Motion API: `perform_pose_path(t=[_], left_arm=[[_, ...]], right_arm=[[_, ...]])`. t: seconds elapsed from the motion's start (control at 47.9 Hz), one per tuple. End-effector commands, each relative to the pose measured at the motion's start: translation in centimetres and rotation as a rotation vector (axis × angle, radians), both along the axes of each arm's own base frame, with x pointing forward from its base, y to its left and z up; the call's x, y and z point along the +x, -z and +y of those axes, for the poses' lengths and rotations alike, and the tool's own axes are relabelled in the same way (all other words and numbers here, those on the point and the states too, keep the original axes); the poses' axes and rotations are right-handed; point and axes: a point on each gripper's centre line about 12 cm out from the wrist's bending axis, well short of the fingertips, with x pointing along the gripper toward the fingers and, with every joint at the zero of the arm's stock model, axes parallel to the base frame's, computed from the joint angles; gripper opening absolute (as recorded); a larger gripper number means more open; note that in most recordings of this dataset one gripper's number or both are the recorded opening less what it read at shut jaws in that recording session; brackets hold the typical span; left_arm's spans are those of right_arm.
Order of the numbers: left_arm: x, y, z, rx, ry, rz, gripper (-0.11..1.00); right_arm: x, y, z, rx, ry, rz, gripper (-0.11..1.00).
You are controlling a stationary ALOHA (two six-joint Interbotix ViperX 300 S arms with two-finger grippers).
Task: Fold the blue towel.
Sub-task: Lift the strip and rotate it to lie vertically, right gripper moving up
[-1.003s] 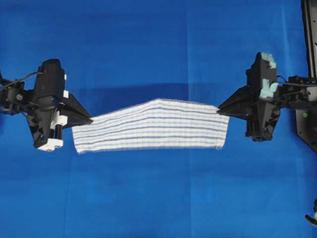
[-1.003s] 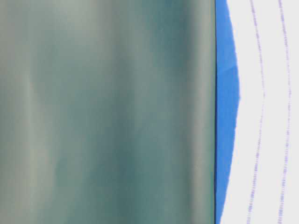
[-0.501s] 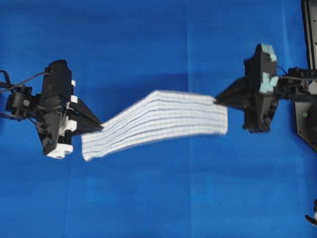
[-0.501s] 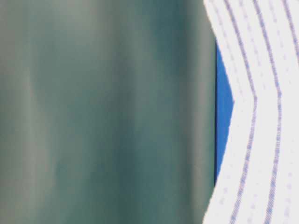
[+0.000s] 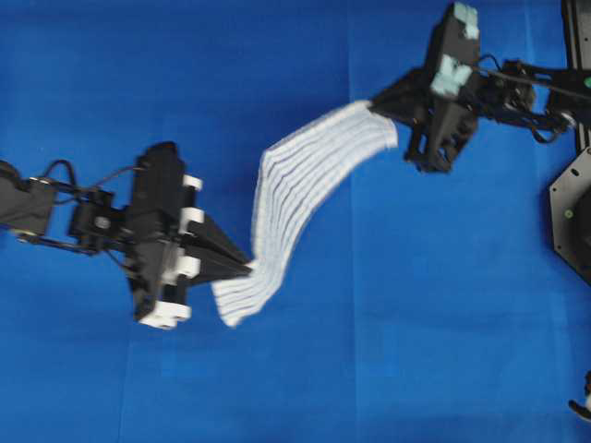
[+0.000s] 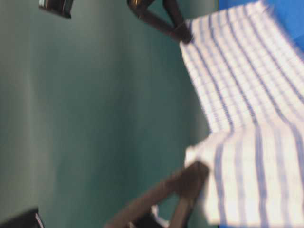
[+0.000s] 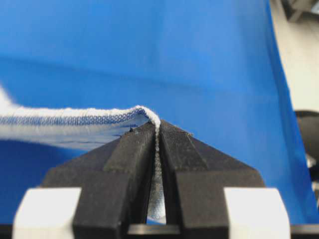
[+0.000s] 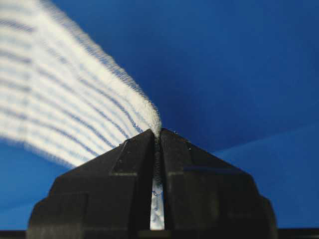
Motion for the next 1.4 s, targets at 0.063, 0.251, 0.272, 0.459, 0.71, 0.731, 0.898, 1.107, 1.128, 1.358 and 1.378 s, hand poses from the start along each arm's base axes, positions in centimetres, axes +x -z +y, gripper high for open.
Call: perform_pose_path(t=[0.063,0.251,0.272,0.459,0.71,0.731,0.898,1.107,1.128,1.358,1.378], left_arm=[[3.1,-1.4,-0.7,-0.009,0.003,-0.053,0.02],[6.5,-1.7,-1.4,-0.011,0.004,-0.079,0.02],[6.8,-1.7,-1.5,-0.012,0.004,-0.082,0.02],[10.1,-1.7,-1.9,-0.023,-0.003,-0.147,0.02],[12.9,-1.7,-1.8,-0.028,-0.016,-0.182,0.02],[13.0,-1.7,-1.8,-0.028,-0.018,-0.182,0.02],[13.5,-1.1,-1.4,-0.026,-0.025,-0.174,0.02],[12.7,0.0,-1.4,-0.034,-0.028,-0.157,0.02],[12.4,0.1,-1.5,-0.039,-0.031,-0.161,0.02],[9.5,1.7,-1.4,-0.088,-0.063,-0.158,0.02],[9.2,1.9,-1.4,-0.095,-0.070,-0.155,0.02]], right_arm=[[1.4,-1.8,-1.7,-0.049,0.018,-0.049,0.04],[1.7,-2.6,-3.3,-0.088,0.049,-0.083,0.04],[1.6,-2.7,-3.5,-0.092,0.053,-0.088,0.04],[1.0,-3.0,-4.9,-0.105,0.093,-0.098,0.04],[-0.3,-3.1,-5.7,-0.130,0.117,-0.084,0.04],[-0.4,-3.1,-5.7,-0.131,0.116,-0.083,0.04],[-0.3,-3.0,-5.8,-0.136,0.115,-0.074,0.04],[0.7,-2.6,-6.4,-0.142,0.105,-0.055,0.04],[0.9,-2.5,-6.5,-0.143,0.103,-0.053,0.04],[3.3,-1.3,-7.8,-0.129,0.100,-0.021,0.04],[3.5,-1.2,-7.9,-0.127,0.100,-0.018,0.04]])
